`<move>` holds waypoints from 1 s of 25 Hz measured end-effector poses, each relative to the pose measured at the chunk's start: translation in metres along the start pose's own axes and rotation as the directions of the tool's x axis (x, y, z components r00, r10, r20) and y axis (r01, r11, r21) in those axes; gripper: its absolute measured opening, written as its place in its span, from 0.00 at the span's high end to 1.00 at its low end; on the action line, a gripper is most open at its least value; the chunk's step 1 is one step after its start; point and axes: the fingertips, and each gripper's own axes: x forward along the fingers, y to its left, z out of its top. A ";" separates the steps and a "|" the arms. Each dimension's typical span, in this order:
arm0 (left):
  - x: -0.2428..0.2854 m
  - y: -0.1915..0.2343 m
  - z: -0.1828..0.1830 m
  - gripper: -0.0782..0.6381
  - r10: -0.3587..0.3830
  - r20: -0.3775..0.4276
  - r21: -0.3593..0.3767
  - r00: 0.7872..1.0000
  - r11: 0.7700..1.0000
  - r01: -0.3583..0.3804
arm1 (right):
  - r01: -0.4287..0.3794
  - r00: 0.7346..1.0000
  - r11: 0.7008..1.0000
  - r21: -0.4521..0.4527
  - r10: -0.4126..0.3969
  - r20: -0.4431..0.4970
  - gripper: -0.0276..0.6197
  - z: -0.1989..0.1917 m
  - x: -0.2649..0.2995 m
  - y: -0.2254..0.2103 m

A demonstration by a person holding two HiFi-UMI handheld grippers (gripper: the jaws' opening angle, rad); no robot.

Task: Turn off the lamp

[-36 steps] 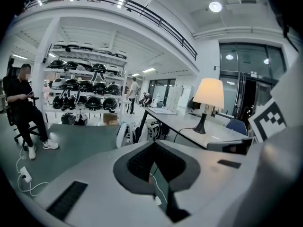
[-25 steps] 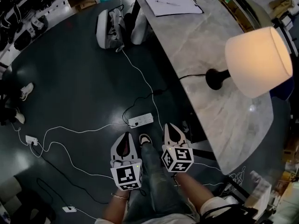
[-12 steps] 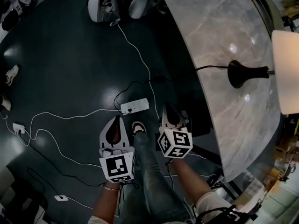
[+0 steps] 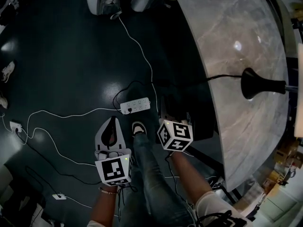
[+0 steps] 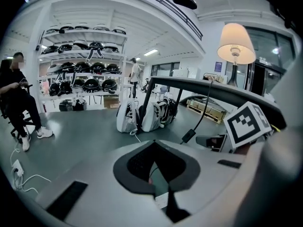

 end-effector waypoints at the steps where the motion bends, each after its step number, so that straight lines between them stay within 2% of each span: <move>1: 0.003 0.000 -0.001 0.90 0.002 0.000 -0.003 1.000 1.000 -0.002 | -0.002 1.000 1.000 -0.003 0.002 -0.001 0.82 0.000 0.005 -0.001; 12: 0.027 -0.007 0.000 0.90 0.019 -0.002 -0.027 1.000 0.999 -0.019 | -0.051 0.998 0.998 -0.028 0.050 -0.026 0.78 0.007 0.041 0.000; 25: 0.040 -0.007 -0.004 0.90 0.029 -0.001 -0.067 1.000 0.997 -0.029 | -0.035 0.999 0.999 -0.018 0.034 -0.040 0.78 0.007 0.058 -0.004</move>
